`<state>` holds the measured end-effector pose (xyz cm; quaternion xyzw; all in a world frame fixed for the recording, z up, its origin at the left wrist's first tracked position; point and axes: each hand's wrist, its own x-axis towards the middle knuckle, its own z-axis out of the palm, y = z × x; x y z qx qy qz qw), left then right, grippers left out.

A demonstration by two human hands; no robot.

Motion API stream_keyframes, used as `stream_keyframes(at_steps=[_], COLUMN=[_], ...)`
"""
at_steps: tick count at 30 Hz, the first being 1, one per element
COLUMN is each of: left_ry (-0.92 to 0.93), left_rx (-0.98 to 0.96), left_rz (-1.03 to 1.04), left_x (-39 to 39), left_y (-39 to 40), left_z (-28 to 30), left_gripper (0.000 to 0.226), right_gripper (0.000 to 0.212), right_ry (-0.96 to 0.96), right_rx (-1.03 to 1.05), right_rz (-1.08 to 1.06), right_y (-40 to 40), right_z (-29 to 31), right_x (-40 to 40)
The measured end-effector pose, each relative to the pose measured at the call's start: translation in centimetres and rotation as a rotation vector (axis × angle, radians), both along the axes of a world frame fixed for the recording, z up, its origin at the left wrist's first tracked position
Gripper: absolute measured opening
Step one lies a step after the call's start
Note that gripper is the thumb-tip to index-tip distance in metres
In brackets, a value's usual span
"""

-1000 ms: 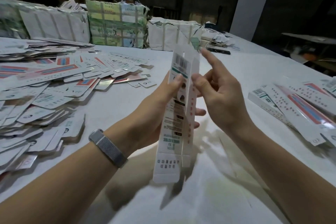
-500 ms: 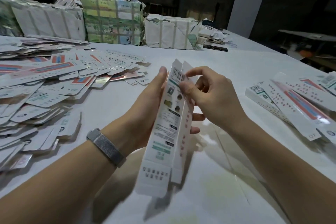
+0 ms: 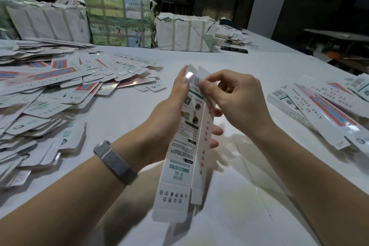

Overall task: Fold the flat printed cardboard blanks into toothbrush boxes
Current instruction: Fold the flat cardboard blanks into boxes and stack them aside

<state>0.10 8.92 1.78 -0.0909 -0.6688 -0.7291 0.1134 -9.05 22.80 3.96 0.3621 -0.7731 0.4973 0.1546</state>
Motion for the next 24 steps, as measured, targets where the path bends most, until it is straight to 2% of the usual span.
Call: stream_keyframes(at_steps=[2,5,7,9,12,14,17,24], left_ry=[0.039,-0.072,0.034,0.087,-0.131,-0.168,-0.143,-0.052], left_rx=[0.024,0.111,0.037,0.042,0.142,0.144,0.136,0.104], left_rz=[0.008,-0.023,0.025,0.036,-0.032,-0.055,-0.025,-0.003], left_x=[-1.0,-1.2,-1.8,-1.6,-0.2,1.0,0.6,0.3], left_y=[0.1,0.7,0.8,1.1,1.7,1.6,1.4,0.9], left_z=[-0.4,0.2,0.0,0.5,0.9,0.8,0.7,0.4], left_gripper=[0.055,0.07,0.072,0.059,0.049,0.043,0.044,0.029], right_gripper=[0.02,0.026,0.028,0.032,0.031,0.03,0.027,0.017], right_ry=[-0.032,-0.046,-0.059,-0.096,-0.157,-0.183,-0.17,-0.124], right_rx=[-0.059,-0.035,-0.006,-0.001,-0.041,-0.099,-0.152,-0.225], right_rz=[0.008,0.035,0.064,0.114,0.18,0.218,0.232,0.291], right_y=[0.1,0.2,0.5,0.9,1.2,1.3,1.0,0.6], right_z=[0.2,0.4,0.7,1.2,1.8,1.9,1.5,0.9], right_x=[-0.1,-0.2,-0.5,-0.6,-0.6,-0.6,-0.5,-0.2])
